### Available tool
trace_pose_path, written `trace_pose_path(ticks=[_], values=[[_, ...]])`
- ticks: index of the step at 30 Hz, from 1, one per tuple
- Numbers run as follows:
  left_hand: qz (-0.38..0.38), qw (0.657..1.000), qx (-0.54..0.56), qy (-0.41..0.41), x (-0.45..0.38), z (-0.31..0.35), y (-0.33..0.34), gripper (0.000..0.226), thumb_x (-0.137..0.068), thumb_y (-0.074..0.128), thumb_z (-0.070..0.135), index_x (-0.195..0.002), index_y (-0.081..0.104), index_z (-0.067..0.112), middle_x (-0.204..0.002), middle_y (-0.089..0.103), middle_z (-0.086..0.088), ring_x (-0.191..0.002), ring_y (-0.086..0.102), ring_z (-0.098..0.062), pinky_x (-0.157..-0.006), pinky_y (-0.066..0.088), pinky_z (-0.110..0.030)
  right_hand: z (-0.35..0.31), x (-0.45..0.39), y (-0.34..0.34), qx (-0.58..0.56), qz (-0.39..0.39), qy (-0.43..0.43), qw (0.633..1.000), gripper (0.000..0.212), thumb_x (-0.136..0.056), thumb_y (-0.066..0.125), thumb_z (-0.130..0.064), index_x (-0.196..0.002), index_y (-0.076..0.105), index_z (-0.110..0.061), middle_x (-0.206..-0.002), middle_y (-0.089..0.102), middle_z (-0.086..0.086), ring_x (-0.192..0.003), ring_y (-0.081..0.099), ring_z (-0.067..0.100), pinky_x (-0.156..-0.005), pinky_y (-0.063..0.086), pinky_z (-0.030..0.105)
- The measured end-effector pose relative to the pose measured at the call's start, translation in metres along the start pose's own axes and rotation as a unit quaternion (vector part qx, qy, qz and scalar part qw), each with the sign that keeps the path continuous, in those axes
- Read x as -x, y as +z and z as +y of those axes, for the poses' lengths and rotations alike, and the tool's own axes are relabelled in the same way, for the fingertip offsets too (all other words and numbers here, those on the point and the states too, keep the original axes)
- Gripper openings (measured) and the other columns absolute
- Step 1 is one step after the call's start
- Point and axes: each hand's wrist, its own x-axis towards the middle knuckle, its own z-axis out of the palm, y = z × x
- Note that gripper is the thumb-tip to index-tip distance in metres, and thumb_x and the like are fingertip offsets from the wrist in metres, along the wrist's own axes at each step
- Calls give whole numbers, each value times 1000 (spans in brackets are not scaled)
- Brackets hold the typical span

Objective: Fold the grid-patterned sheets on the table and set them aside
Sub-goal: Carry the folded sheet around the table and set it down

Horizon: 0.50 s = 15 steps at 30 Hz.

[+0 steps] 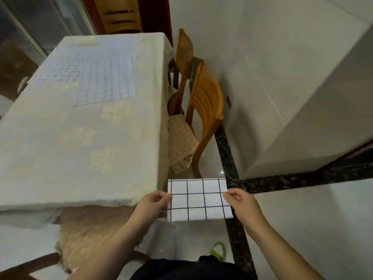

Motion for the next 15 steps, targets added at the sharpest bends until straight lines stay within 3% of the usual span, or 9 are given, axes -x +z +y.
trace_pose_path(ticks=[3, 5, 9, 15], values=[[42, 999, 31, 9, -11, 12, 10, 20, -95, 60, 16, -87, 66, -2, -74, 69, -10, -65, 65, -19, -59, 54, -25, -17, -28, -7, 23, -39, -8, 999, 5, -93, 64, -18, -92, 66, -22, -95, 73, 2, -88, 69, 16, -79, 56, 33], [76, 997, 34, 6, -16, 19, 12, 20, -95, 59, 14, -86, 66, -2, -72, 68, -10, -58, 64, -12, -54, 53, -21, -29, -44, -6, 43, -61, -15, 997, 5, -93, 63, -18, -91, 65, -22, -95, 72, 1, -88, 69, 15, -77, 56, 30], [127, 991, 38, -11, -30, 20, 3, 23, -96, 57, 17, -91, 68, -3, -77, 68, -12, -65, 62, -17, -57, 53, -23, -46, -82, 8, 88, -110, -22, 990, 13, -93, 63, -28, -102, 68, -21, -100, 73, -2, -93, 69, 14, -87, 56, 39], [178, 980, 85, -43, -60, 9, -30, 22, -97, 57, 18, -91, 66, -2, -79, 62, -14, -66, 57, -19, -53, 49, -22, -80, -135, 61, 130, -189, -26, 973, 14, -96, 59, -25, -107, 64, -19, -101, 71, -2, -91, 67, 10, -70, 51, 20]])
